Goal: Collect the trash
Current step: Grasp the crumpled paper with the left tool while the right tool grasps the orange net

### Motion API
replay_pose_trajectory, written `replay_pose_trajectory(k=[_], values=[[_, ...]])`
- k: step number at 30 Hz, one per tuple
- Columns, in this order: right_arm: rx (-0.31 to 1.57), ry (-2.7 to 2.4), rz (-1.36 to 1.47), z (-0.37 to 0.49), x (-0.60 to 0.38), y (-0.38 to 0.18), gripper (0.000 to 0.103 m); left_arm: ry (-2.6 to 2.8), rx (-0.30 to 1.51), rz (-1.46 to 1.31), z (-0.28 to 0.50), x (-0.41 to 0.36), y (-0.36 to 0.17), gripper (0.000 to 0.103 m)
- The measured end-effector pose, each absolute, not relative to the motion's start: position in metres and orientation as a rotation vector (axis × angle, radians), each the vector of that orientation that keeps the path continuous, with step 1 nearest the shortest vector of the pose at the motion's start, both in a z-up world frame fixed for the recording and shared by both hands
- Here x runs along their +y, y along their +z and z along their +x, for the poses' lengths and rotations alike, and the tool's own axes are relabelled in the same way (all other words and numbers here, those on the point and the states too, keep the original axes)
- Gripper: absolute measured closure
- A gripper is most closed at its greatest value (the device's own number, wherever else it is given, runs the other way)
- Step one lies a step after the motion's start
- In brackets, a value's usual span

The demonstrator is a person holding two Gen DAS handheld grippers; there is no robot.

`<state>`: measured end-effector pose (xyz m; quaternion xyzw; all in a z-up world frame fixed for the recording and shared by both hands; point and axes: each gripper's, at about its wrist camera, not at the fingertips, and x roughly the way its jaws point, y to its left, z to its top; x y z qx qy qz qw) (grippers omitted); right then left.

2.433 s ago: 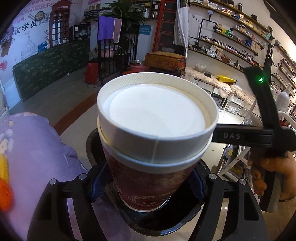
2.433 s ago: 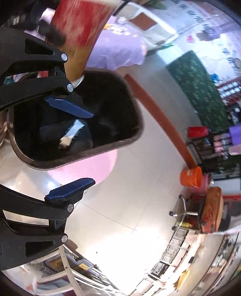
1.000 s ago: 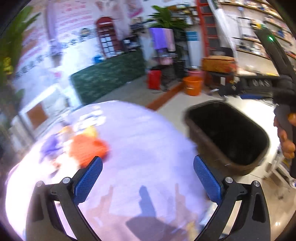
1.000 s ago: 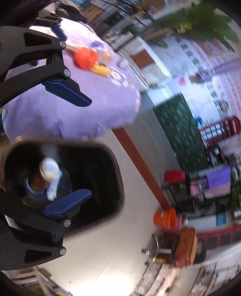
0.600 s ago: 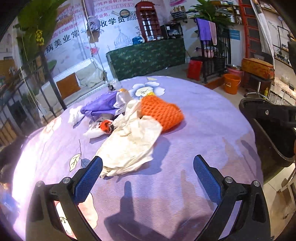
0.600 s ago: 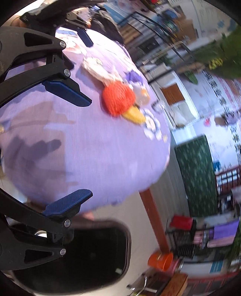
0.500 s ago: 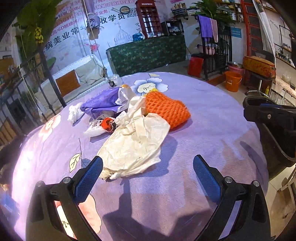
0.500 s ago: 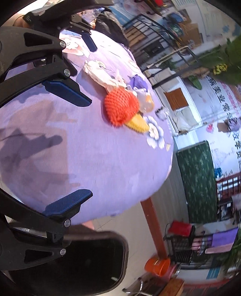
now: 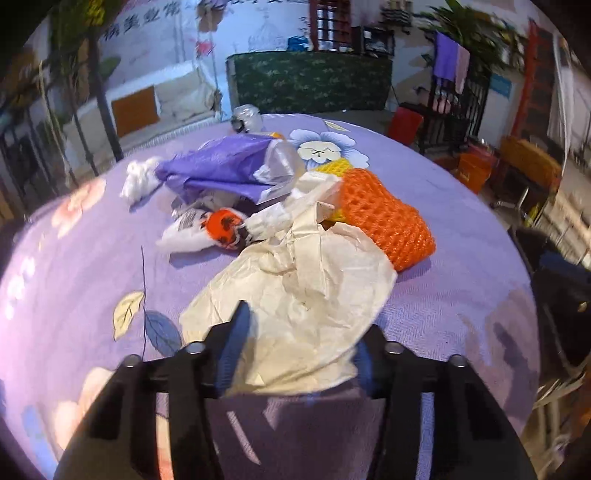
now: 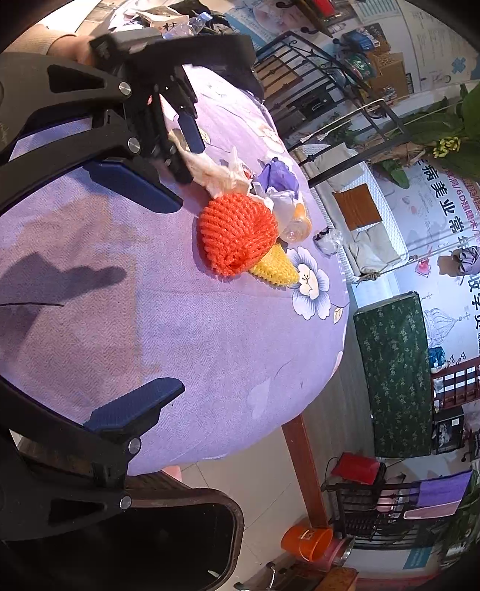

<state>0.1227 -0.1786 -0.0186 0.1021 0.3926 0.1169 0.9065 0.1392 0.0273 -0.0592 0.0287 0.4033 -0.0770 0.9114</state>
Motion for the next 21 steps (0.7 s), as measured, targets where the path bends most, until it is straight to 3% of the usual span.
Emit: replay_pose_trajectory(k=[4, 12, 17, 21], values=[[0.824, 0.259, 0.179, 0.131, -0.167, -0.021, 0.013, -0.144, 0.814, -0.010, 0.125, 0.045, -0.051, 0.077], [0.839, 0.318, 0.043, 0.156, -0.119, -0.024, 0.015, -0.095, 0.737, -0.048, 0.100, 0.068, -0.024, 0.087], [0.885, 0.321, -0.056, 0.181, -0.090, -0.034, 0.034, -0.087, 0.718, -0.063, 0.094, 0.077, -0.013, 0.093], [0.931, 0.314, -0.103, 0.198, -0.076, -0.045, 0.057, -0.082, 0.709, -0.071, 0.093, 0.082, -0.011, 0.095]])
